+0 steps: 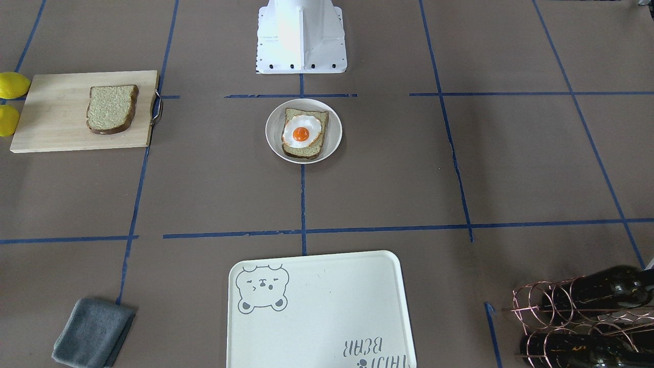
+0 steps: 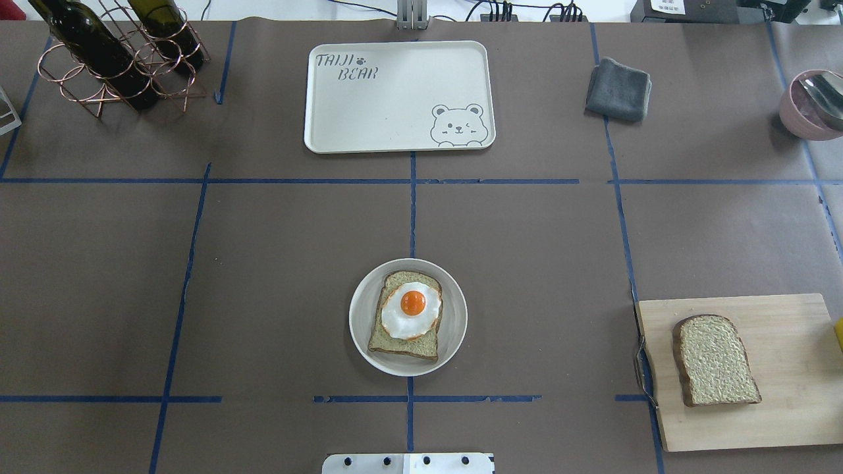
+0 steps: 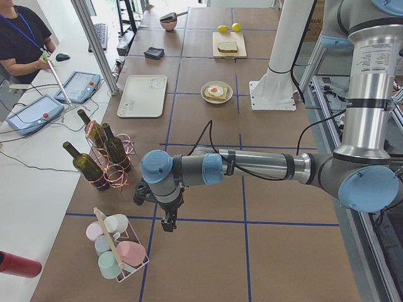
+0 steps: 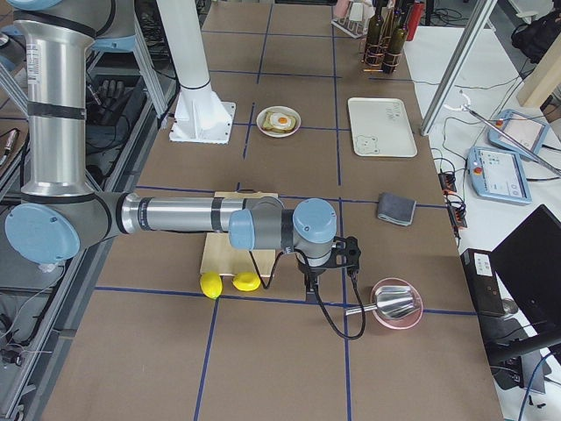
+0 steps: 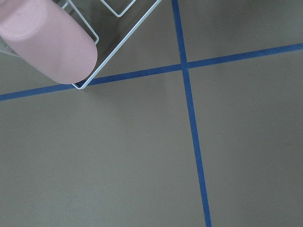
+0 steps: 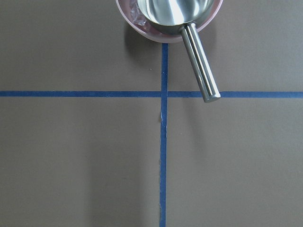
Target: Make sandwich and place on tray
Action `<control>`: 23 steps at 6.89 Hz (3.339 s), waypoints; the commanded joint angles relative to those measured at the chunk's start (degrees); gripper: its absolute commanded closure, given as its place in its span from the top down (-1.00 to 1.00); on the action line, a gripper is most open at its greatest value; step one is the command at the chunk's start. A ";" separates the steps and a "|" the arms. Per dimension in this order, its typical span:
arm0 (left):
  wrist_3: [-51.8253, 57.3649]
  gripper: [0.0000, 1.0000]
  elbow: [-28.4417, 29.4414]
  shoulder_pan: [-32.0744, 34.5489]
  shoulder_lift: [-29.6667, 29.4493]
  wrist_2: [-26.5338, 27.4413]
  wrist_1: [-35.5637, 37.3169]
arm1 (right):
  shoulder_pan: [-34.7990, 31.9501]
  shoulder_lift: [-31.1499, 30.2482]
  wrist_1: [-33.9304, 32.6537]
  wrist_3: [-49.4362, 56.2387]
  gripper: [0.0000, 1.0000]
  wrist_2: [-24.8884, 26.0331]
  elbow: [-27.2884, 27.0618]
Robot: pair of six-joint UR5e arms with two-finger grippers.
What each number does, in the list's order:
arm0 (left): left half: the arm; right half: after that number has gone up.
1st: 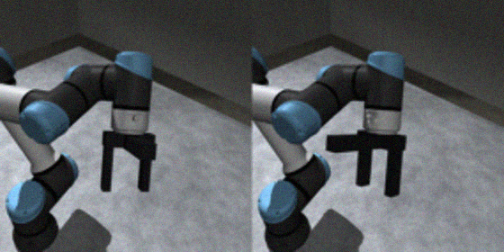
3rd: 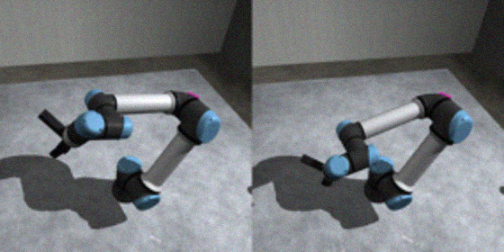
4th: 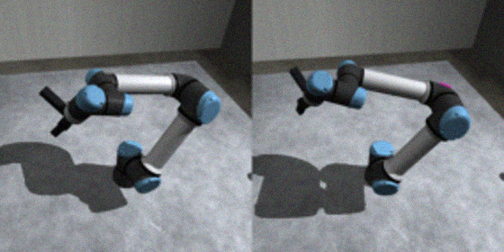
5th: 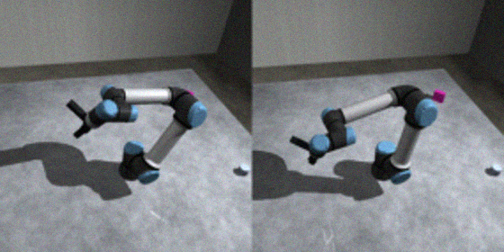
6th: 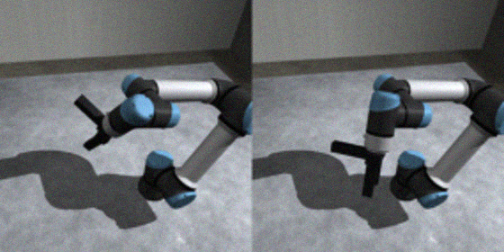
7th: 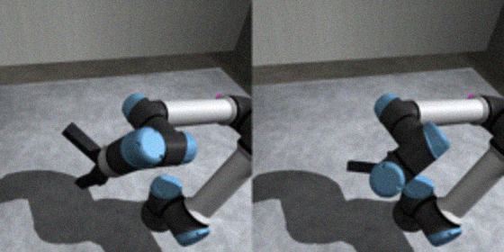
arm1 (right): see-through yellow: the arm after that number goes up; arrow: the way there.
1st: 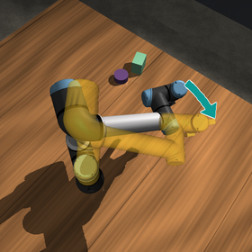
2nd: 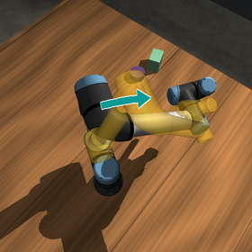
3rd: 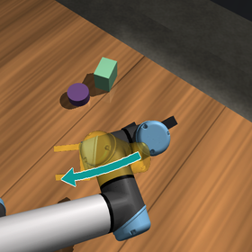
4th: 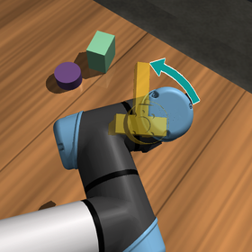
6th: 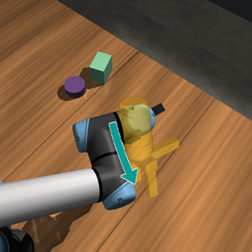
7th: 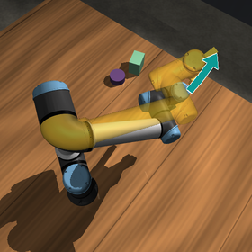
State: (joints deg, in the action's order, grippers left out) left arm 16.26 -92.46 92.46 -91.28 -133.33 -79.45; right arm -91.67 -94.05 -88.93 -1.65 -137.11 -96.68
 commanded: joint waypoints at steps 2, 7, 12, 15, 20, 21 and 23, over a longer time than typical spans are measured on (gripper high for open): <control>0.17 1.00 -0.35 -0.09 -0.30 0.09 -1.22 | 0.00 0.27 -0.01 -0.02 1.00 0.09 0.09; -0.96 1.00 0.79 -1.75 -1.89 -0.09 -24.74 | 5.18 2.65 -0.02 -1.41 1.00 -0.52 -2.46; -24.98 1.00 -5.60 -20.36 -7.95 0.43 -25.40 | 15.43 -5.07 31.12 -34.91 1.00 -1.50 -4.83; -43.80 1.00 -12.02 -28.19 -8.92 0.53 -25.92 | 29.99 -12.80 31.71 -52.41 1.00 5.33 -17.45; -56.24 1.00 -13.18 -33.66 -11.81 2.20 -29.71 | 57.72 -21.35 54.09 -71.46 0.98 27.41 -14.53; -56.25 1.00 -13.18 -33.66 -11.82 2.20 -29.71 | 58.35 -22.05 55.43 -71.56 0.96 27.51 -13.72; -56.25 1.00 -13.18 -33.66 -11.91 2.20 -29.79 | 59.41 -22.23 55.36 -71.73 0.75 27.60 -12.57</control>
State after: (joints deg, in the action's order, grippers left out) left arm -39.94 -105.64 58.83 -103.13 -131.14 -109.18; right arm -32.98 -116.13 -33.81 -73.19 -109.66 -109.95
